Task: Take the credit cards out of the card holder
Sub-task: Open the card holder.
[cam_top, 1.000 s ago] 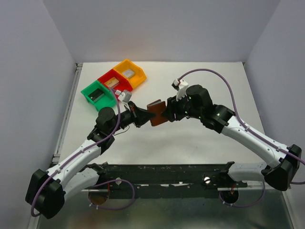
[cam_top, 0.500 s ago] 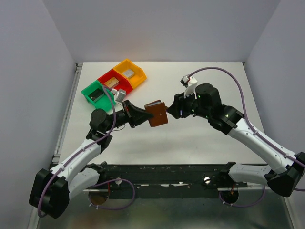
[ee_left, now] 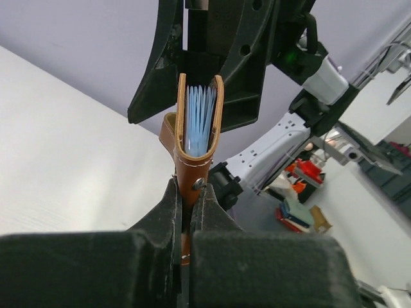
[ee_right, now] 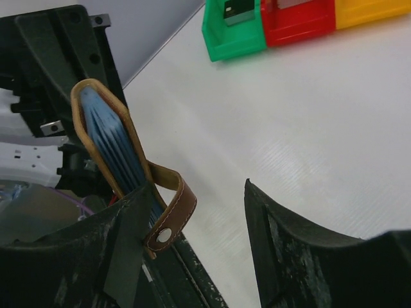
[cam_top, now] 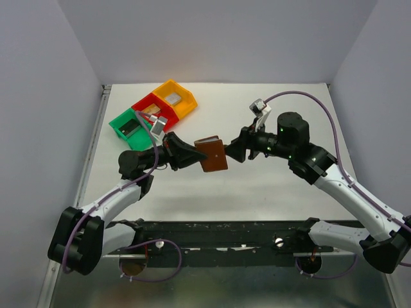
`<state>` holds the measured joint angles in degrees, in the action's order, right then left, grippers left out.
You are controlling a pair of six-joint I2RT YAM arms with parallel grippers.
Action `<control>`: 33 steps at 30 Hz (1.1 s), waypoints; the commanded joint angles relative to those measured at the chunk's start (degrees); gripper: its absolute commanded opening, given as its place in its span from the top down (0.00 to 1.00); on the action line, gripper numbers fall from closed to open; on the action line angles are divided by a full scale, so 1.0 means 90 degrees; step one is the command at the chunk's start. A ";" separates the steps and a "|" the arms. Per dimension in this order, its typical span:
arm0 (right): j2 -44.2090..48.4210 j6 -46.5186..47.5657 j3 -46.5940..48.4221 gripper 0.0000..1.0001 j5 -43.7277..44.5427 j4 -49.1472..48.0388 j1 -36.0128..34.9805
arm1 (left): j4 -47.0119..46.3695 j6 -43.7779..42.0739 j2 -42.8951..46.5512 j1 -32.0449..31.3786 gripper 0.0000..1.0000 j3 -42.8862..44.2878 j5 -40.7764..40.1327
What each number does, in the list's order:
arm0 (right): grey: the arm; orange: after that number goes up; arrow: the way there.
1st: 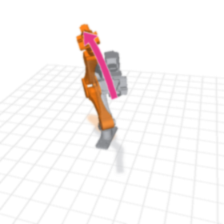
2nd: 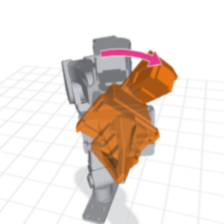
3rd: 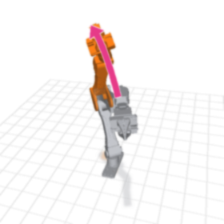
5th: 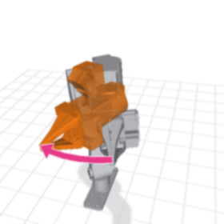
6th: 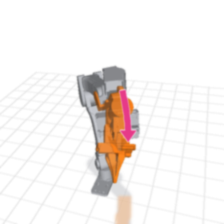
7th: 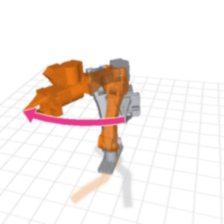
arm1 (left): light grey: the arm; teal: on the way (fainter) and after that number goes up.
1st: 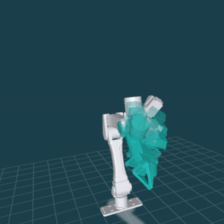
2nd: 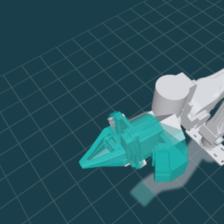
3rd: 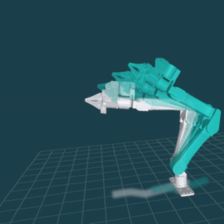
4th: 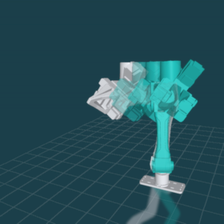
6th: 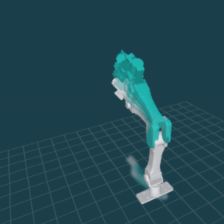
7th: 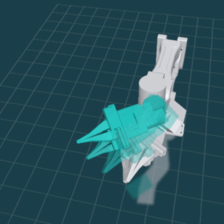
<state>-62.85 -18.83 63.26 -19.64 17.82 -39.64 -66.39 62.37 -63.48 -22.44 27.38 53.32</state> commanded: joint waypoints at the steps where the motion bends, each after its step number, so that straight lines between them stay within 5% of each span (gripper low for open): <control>1: 0.0079 -0.0339 -0.0145 0.32 -0.1303 -0.0710 0.0049 | -0.2629 0.1495 -0.0698 0.0110 1.00 0.0054 0.0491; 19: -0.0243 -0.0505 -0.0125 0.31 -0.2114 -0.0974 0.0049 | -0.2799 0.1898 -0.0759 0.0100 1.00 0.0581 0.0579; 33: -0.0673 -0.0964 -0.0067 0.44 -0.3111 -0.1541 0.0029 | -0.2809 0.1889 -0.0983 -0.0144 1.00 0.0933 0.0501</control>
<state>-67.40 -25.06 61.76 -40.95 6.02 -37.91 -76.75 80.47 -70.96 -22.63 32.88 61.43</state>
